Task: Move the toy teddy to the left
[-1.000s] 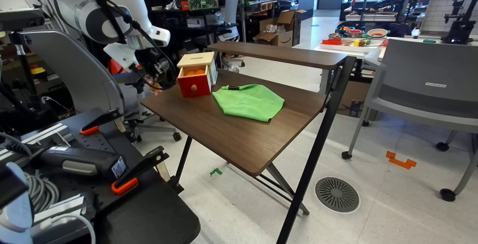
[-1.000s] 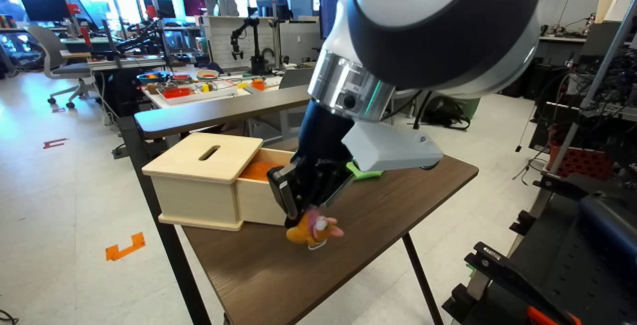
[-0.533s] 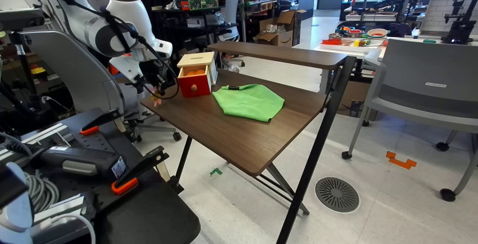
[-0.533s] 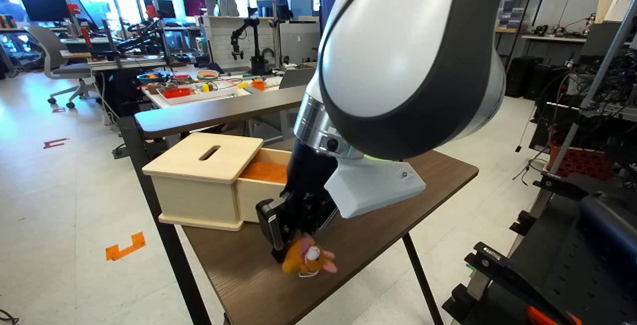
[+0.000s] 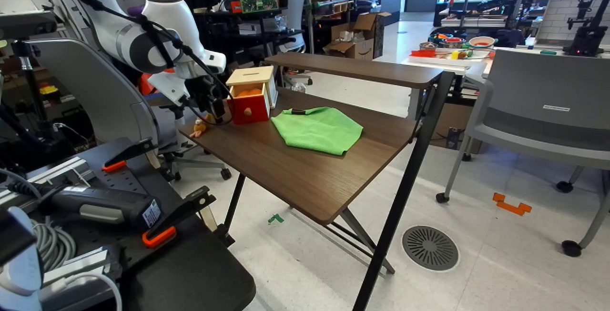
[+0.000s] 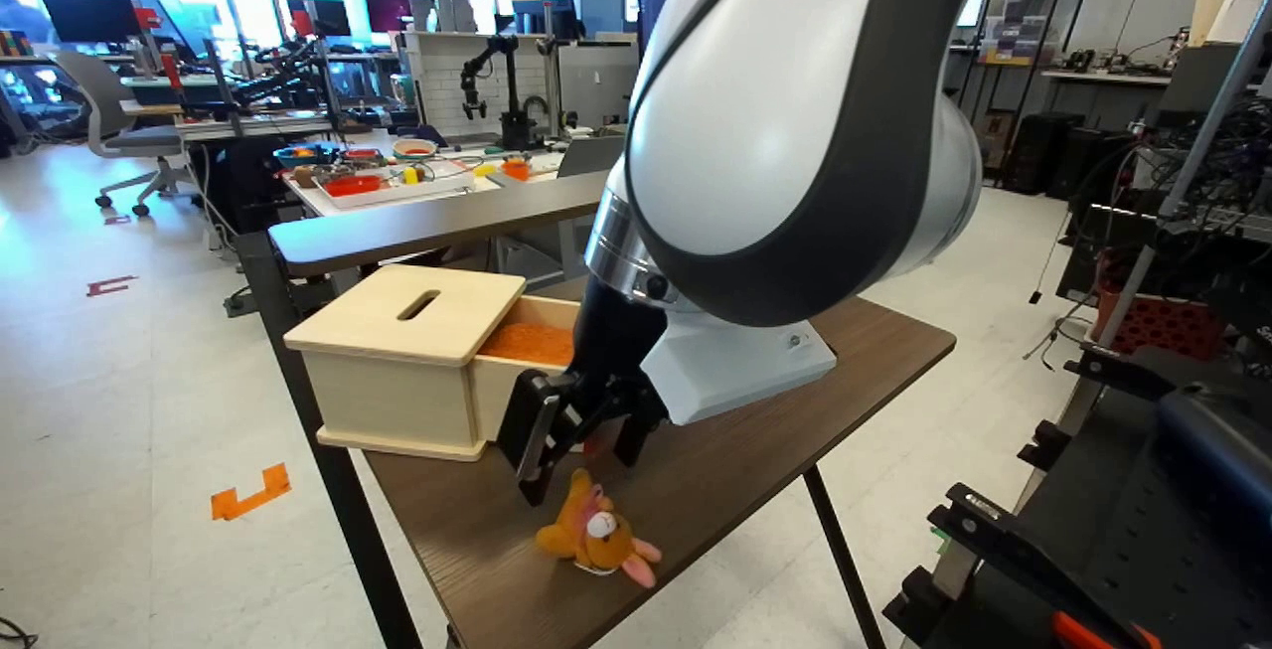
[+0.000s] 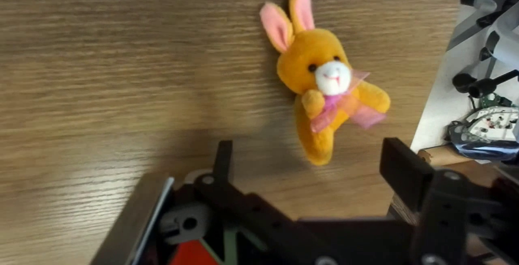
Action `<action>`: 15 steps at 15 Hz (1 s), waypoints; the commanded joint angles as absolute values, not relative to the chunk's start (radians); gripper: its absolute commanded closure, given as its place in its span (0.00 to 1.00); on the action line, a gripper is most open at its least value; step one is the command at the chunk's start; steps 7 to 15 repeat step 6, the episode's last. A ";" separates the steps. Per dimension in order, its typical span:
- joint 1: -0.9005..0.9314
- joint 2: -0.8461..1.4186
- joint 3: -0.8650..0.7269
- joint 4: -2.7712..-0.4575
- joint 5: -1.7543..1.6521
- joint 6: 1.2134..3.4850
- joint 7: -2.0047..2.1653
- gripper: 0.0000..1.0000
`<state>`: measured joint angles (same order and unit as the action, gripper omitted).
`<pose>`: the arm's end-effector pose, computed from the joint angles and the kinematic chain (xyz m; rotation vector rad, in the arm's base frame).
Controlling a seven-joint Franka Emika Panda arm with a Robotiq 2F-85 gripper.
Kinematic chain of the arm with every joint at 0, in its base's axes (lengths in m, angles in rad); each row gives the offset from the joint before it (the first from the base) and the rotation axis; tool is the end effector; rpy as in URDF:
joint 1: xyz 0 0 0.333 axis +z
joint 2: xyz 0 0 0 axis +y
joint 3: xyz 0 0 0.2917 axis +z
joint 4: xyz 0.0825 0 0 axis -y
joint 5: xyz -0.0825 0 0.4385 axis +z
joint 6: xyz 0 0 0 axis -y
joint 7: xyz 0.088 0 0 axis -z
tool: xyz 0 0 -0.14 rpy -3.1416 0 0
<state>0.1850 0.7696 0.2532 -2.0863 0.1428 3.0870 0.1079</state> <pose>0.5301 0.2586 -0.0159 -2.8780 -0.1402 -0.2615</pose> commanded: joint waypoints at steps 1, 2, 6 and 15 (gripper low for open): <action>0.111 0.691 0.324 -2.159 0.159 3.124 0.098 0.00; 0.078 0.664 0.355 -2.186 0.167 3.142 0.096 0.00; 0.043 0.666 0.384 -2.183 0.149 3.168 0.110 0.00; 0.043 0.666 0.384 -2.183 0.149 3.168 0.110 0.00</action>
